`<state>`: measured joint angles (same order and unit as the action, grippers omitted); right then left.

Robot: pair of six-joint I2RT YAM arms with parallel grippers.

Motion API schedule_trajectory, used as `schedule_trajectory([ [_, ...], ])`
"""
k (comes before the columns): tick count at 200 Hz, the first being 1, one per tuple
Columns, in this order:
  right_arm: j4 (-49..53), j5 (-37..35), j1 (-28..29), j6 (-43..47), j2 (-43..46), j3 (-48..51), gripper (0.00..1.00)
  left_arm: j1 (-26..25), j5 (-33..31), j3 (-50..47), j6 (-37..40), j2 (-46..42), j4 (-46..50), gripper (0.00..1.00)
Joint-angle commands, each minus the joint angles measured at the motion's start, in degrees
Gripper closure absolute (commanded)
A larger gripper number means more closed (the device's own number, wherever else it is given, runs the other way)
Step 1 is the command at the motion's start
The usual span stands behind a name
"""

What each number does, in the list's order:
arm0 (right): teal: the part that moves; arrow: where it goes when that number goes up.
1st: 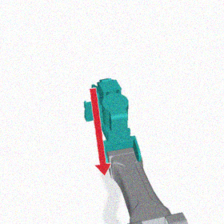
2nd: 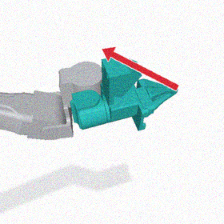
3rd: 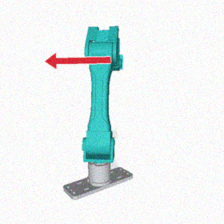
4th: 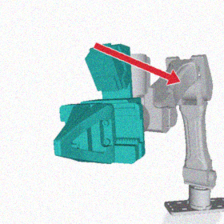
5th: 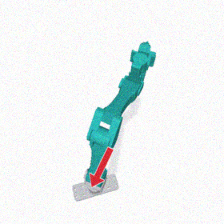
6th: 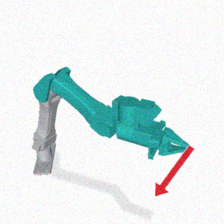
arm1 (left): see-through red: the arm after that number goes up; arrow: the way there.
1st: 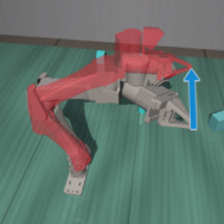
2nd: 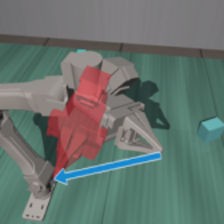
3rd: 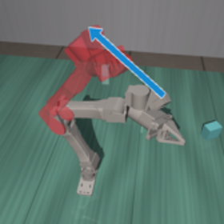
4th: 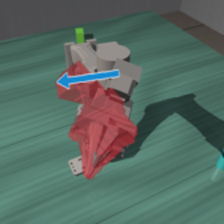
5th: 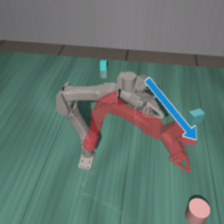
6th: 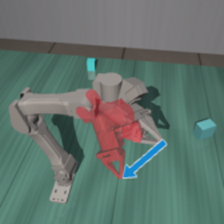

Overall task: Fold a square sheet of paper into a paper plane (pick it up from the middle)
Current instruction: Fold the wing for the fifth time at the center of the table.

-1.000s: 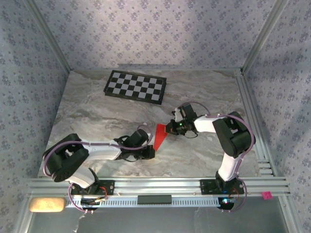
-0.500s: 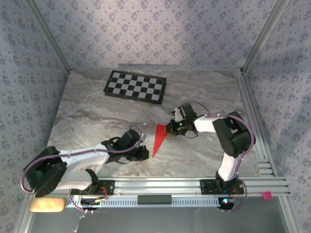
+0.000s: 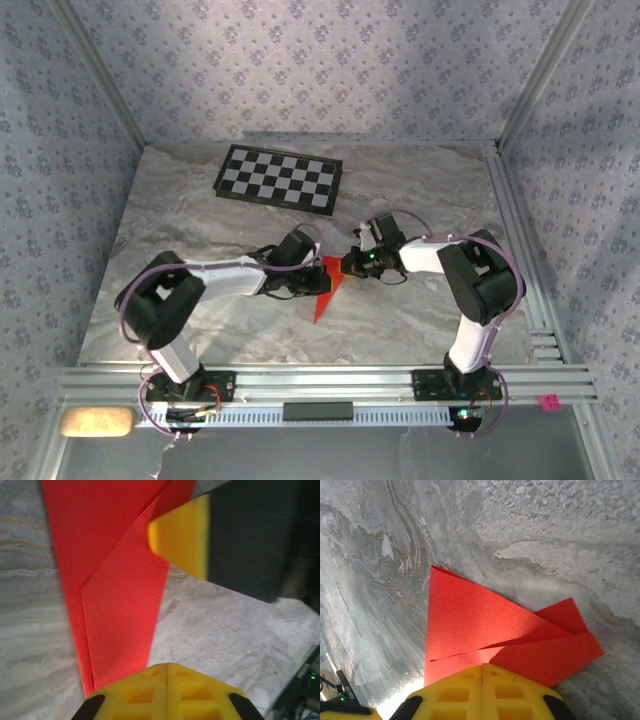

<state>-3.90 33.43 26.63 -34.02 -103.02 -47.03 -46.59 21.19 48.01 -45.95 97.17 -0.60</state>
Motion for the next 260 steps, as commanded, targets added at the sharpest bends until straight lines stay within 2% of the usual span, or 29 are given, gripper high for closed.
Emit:
schedule_trajectory([
  [1, 5.54, -6.39, -0.39, 0.48, -2.62, 1.29, 0.99, 0.26, -0.78, 2.00, 1.75, 2.94, 1.31, 0.95],
  [32, 6.38, -4.75, -0.81, 1.38, -1.91, -0.09, 0.97, -0.13, -2.03, -0.23, 1.60, 4.66, 2.58, 1.00],
  [91, 6.37, -0.36, -0.70, 2.94, 4.78, -3.39, 0.92, -0.66, -2.54, -4.95, -0.81, 5.20, -0.90, 1.00],
  [112, 5.39, 0.74, 0.78, 3.51, 4.23, -3.26, 0.92, -0.74, -2.54, -4.08, -0.68, 5.49, -0.61, 1.00],
  [133, 6.08, -1.08, 1.32, 3.45, 2.06, -2.73, 0.92, -0.78, -2.73, -3.89, -1.11, 5.32, -0.86, 1.00],
  [157, 5.11, -3.49, -0.30, 2.86, -0.03, -0.82, 0.93, -0.84, -2.70, -4.10, -1.53, 5.05, -1.13, 1.00],
  [190, 3.38, -1.97, -4.92, 2.54, -1.57, -0.53, 0.93, -0.97, -2.56, -4.69, -1.99, 4.54, -1.63, 1.00],
  [229, 4.79, -2.79, -8.86, 2.47, -0.19, -2.79, 0.92, -1.62, -2.71, -4.99, -2.90, 4.50, -2.77, 1.00],
  [260, 5.07, -2.30, -9.15, 2.31, 2.75, -2.36, 0.91, -2.03, -2.77, -4.78, -4.01, 4.70, -3.92, 1.00],
])
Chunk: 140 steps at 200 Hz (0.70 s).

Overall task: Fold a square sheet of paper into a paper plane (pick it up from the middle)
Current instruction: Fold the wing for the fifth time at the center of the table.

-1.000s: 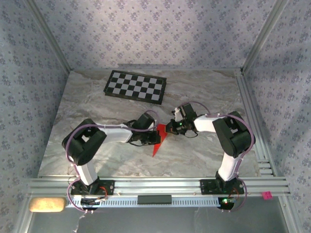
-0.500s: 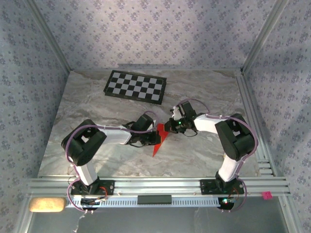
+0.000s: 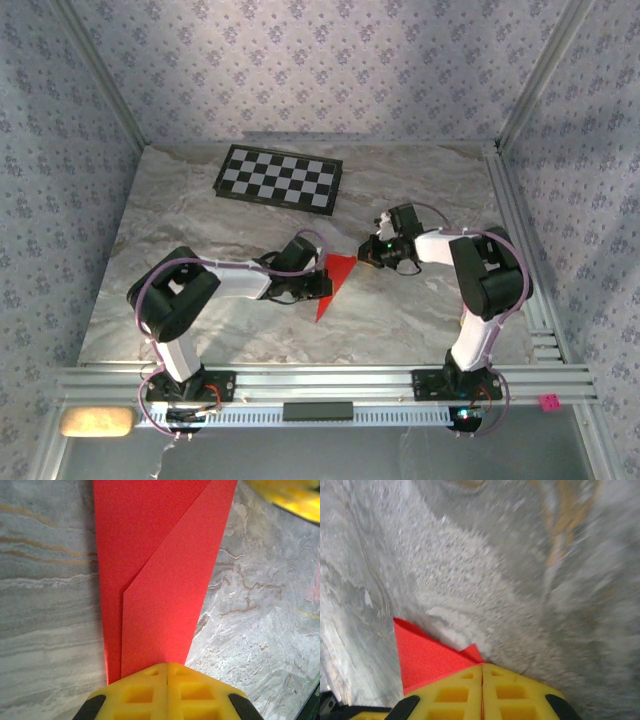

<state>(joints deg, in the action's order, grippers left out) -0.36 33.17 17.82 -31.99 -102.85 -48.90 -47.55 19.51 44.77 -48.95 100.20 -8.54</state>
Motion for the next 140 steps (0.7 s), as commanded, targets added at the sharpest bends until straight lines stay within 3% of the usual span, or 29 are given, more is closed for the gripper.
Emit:
schedule_trajectory([
  [1, 1.52, -2.04, -0.34, 0.27, 2.70, -0.44, 0.91, -1.06, -1.11, -1.54, -1.08, 1.66, 3.94, 1.00],
  [62, -1.43, -1.72, 2.60, -2.36, 8.63, 5.35, 0.89, -1.16, -1.58, -1.11, -1.76, 1.95, 3.54, 1.00],
  [106, -2.11, 1.35, 6.89, -1.72, 4.29, 2.92, 0.89, -1.23, -1.66, -0.84, -2.03, 2.18, 3.61, 1.00],
  [140, 1.36, -2.75, 6.93, -0.19, 0.08, 0.34, 0.91, -1.24, -2.21, -1.09, -2.62, 1.93, 3.53, 1.00],
])
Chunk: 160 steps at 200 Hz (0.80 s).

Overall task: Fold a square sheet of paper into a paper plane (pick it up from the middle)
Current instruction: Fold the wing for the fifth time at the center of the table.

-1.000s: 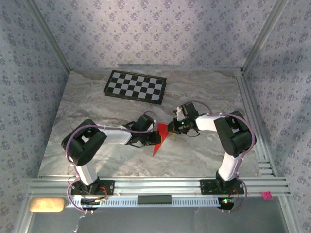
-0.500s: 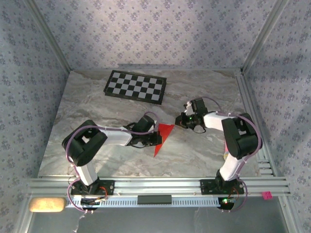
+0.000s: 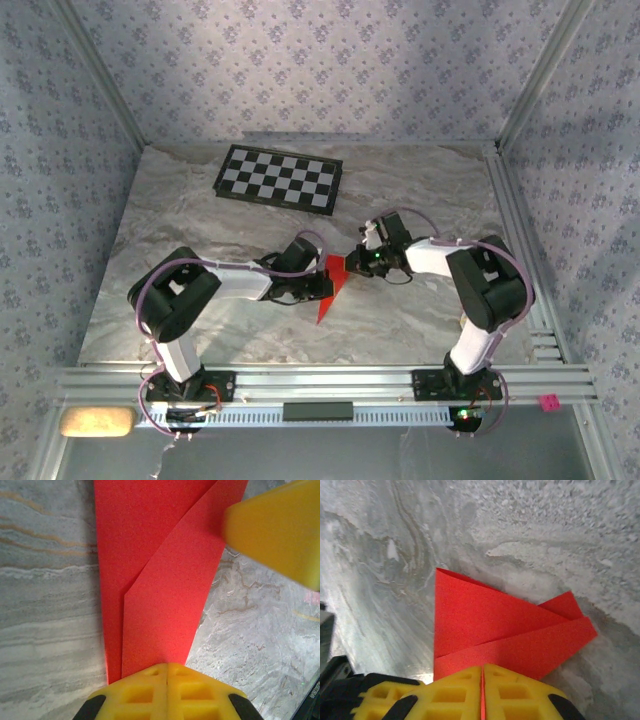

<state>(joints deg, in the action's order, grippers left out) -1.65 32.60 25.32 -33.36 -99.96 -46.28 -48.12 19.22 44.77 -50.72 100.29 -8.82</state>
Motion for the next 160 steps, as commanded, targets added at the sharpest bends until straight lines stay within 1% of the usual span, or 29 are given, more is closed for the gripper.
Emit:
schedule_trajectory([
  [1, 2.59, -2.19, -0.64, 1.19, -2.88, -2.30, 0.91, -0.71, -1.92, -1.05, -0.90, 1.84, 3.81, 1.00],
  [31, 1.13, -2.18, -3.89, 0.58, -3.92, -1.71, 0.91, -0.82, -2.00, -1.09, -1.65, 1.84, 3.16, 1.00],
  [52, 1.17, 0.06, -5.83, 0.70, -2.40, -2.61, 0.90, -0.93, -2.09, -1.25, -2.79, 1.84, 2.05, 1.00],
  [76, 4.11, -0.67, -5.56, 2.54, 1.48, -3.53, 0.89, -1.11, -2.43, -1.24, -4.52, 1.88, 0.31, 1.00],
  [102, 5.86, -2.07, -5.63, 2.61, 5.54, -2.02, 0.88, -1.84, -3.79, -0.05, -5.84, 1.15, -0.47, 1.00],
  [122, 5.60, -2.76, -5.42, 1.47, 8.23, 0.33, 0.87, -2.37, -4.25, 2.34, -4.03, -0.79, 2.06, 0.93],
  [138, 4.49, -3.45, -4.92, -0.10, 10.05, 2.28, 0.86, -2.60, -5.65, 3.25, -2.05, -4.10, 4.69, 0.82],
  [160, 3.67, -5.32, -4.24, -1.76, 12.42, 4.35, 0.85, -2.05, -8.87, 3.89, 0.41, -8.06, 9.79, 0.75],
])
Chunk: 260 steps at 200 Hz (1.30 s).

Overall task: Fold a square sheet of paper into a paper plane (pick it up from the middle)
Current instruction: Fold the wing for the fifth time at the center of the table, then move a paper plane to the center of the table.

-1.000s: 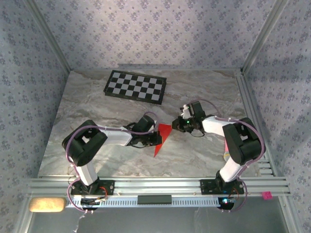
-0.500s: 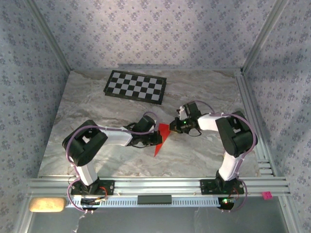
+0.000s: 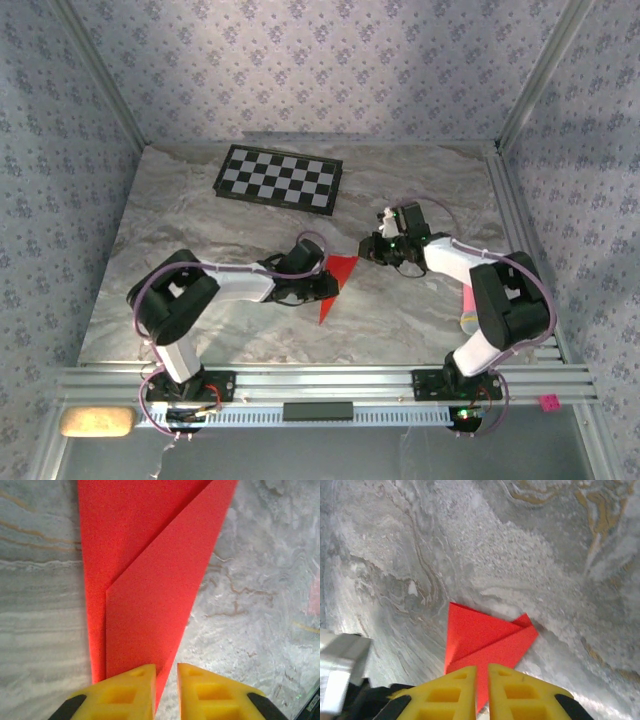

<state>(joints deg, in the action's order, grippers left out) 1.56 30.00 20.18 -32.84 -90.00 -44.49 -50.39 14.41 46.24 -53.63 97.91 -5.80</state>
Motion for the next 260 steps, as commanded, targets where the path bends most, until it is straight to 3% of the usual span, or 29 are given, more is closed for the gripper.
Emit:
schedule_trajectory([
  [1, 0.37, -2.78, 0.90, -2.34, 2.54, 2.65, 0.85, 0.26, -4.14, 2.44, 3.43, -5.78, 6.99, 0.75],
  [68, 0.19, -3.01, 3.23, -2.71, 4.73, 4.79, 0.85, 5.77, -0.59, -0.22, 5.32, -7.46, 9.58, 0.74],
  [127, -1.57, -3.81, 5.50, -5.11, 3.23, 5.15, 0.84, 5.78, 3.07, 2.55, 7.35, -2.16, 11.25, 0.84],
  [260, -1.56, -3.48, 7.37, -4.88, -0.36, 3.80, 0.84, 5.70, 6.51, 1.58, 6.90, 0.14, 6.57, 0.79],
])
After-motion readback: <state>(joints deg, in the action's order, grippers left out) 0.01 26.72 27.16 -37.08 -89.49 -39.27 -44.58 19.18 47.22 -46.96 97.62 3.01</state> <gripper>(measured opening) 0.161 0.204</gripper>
